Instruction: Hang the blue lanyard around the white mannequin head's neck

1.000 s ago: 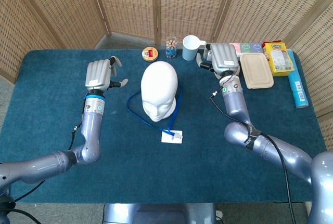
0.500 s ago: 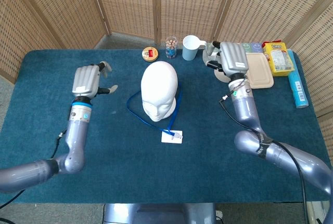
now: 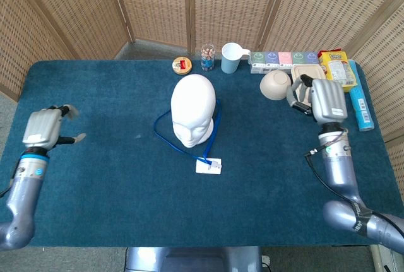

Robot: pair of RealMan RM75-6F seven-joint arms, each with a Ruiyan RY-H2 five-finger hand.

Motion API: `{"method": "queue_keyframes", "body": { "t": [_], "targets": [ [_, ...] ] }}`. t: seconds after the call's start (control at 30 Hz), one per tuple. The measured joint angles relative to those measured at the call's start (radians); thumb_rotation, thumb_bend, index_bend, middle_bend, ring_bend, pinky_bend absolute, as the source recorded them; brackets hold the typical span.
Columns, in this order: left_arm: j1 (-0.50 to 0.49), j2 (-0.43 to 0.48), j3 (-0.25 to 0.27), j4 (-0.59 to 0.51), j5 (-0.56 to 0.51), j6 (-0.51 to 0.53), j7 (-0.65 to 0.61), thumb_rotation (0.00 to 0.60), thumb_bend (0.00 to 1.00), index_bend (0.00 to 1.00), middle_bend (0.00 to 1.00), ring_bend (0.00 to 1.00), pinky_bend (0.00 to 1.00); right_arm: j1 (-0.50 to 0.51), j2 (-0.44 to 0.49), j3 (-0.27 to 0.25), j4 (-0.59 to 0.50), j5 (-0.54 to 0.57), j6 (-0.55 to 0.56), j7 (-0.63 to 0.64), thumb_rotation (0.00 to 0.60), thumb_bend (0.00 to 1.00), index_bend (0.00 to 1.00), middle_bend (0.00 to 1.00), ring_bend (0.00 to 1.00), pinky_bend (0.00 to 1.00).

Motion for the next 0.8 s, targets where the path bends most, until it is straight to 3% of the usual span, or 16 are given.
{"method": "queue_keyframes", "body": {
  "t": [0.3, 0.8],
  "targets": [
    [0.127, 0.056, 0.065, 0.023, 0.196, 0.070, -0.179, 0.444, 0.17, 0.39, 0.45, 0.37, 0.40, -0.141, 0.053, -0.083, -0.132, -0.048, 0.156, -0.098, 0.148, 0.49, 0.50, 0.62, 0.63, 0.71],
    [0.367, 0.078, 0.187, 0.054, 0.492, 0.345, -0.301, 0.450, 0.17, 0.39, 0.45, 0.37, 0.40, -0.367, 0.078, -0.222, -0.179, -0.184, 0.343, -0.126, 0.148, 0.48, 0.50, 0.62, 0.63, 0.71]
  ]
}}
